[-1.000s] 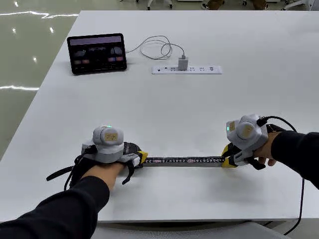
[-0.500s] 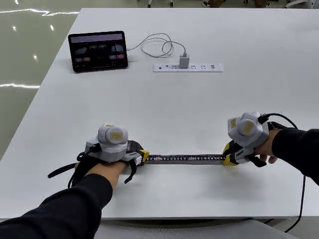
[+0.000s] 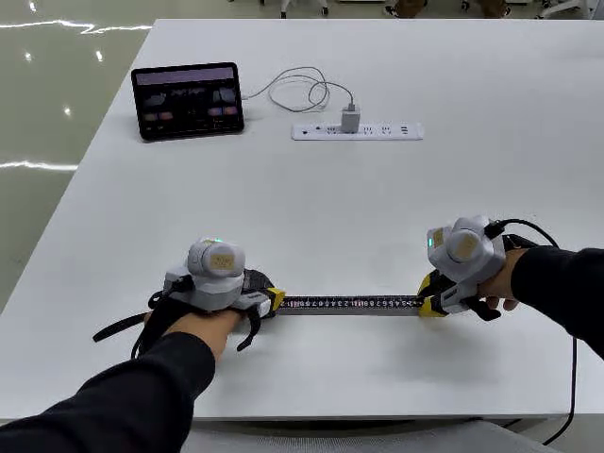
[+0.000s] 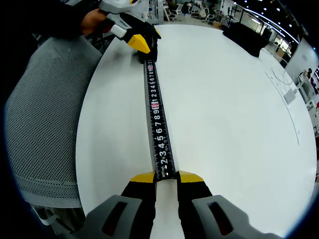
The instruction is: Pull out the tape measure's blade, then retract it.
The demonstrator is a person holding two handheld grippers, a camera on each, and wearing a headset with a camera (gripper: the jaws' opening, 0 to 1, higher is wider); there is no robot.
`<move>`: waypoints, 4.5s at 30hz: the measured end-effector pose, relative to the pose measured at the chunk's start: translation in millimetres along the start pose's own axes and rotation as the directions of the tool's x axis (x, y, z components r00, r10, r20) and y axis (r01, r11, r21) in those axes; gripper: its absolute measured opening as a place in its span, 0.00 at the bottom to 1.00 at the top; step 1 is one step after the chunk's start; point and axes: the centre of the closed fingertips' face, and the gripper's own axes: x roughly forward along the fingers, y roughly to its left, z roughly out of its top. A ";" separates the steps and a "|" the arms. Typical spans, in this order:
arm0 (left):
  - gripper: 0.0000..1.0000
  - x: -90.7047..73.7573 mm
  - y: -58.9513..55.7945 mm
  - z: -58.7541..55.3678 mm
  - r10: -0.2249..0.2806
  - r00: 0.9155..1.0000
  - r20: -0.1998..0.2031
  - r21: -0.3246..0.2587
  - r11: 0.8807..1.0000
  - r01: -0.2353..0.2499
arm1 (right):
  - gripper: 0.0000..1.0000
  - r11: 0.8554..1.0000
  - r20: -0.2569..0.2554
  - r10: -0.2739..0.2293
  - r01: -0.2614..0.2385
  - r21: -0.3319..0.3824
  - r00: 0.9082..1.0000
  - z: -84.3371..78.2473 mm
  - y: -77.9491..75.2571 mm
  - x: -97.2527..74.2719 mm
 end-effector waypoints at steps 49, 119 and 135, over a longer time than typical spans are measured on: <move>0.61 2.1 -0.2 -1.0 -0.008 1.000 -0.013 0.022 1.000 0.008 | 0.11 1.000 0.045 0.017 -0.017 -0.012 0.999 37.2 3.5 16.6; 0.61 3.0 0.0 -1.5 -0.009 1.000 -0.018 0.027 1.000 0.010 | 0.11 0.999 0.109 0.038 -0.039 0.010 0.993 86.5 11.9 35.6; 0.61 1.9 -0.9 -1.6 -0.011 1.000 -0.018 0.022 1.000 0.011 | 0.11 0.999 0.112 0.043 -0.042 -0.009 0.993 96.7 15.7 41.2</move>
